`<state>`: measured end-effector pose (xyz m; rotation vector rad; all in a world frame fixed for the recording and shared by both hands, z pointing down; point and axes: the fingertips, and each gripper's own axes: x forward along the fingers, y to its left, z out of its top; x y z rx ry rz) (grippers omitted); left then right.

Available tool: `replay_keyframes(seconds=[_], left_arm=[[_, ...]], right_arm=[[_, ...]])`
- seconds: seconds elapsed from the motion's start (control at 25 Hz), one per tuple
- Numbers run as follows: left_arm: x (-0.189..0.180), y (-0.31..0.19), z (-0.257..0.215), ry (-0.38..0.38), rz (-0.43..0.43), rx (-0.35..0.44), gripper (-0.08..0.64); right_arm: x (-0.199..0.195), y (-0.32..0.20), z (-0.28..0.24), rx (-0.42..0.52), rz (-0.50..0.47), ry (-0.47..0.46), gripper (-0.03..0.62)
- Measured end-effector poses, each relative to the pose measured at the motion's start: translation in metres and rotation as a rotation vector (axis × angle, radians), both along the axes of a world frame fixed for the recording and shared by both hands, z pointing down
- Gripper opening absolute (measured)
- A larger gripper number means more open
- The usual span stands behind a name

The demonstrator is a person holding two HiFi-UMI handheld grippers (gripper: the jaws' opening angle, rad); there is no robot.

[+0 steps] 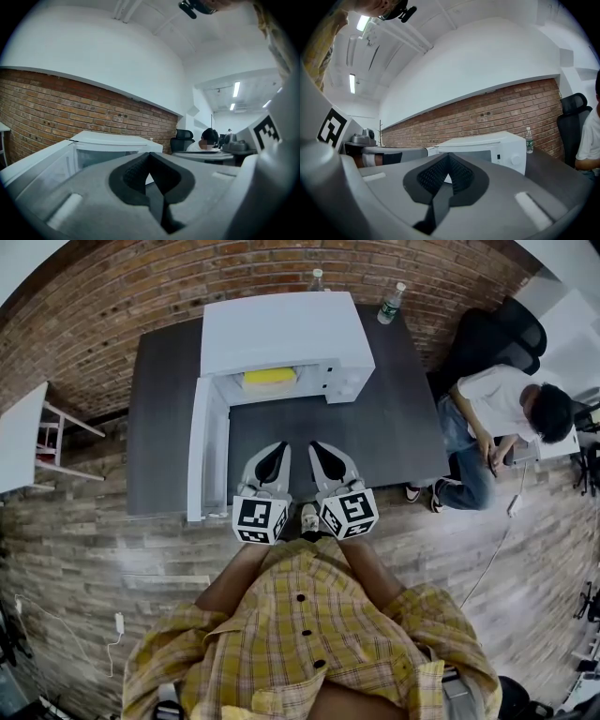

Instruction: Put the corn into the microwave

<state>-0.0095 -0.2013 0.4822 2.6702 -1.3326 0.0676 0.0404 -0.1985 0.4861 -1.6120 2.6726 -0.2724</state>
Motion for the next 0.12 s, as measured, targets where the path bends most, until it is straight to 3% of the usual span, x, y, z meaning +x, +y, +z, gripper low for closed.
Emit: replay_keyframes(seconds=[0.12], left_arm=[[0.0015,-0.0012,-0.0003,0.001,0.0,0.001,-0.002]], right_arm=[[0.0018,-0.0016,-0.0005,0.0,-0.001,0.0,0.003]])
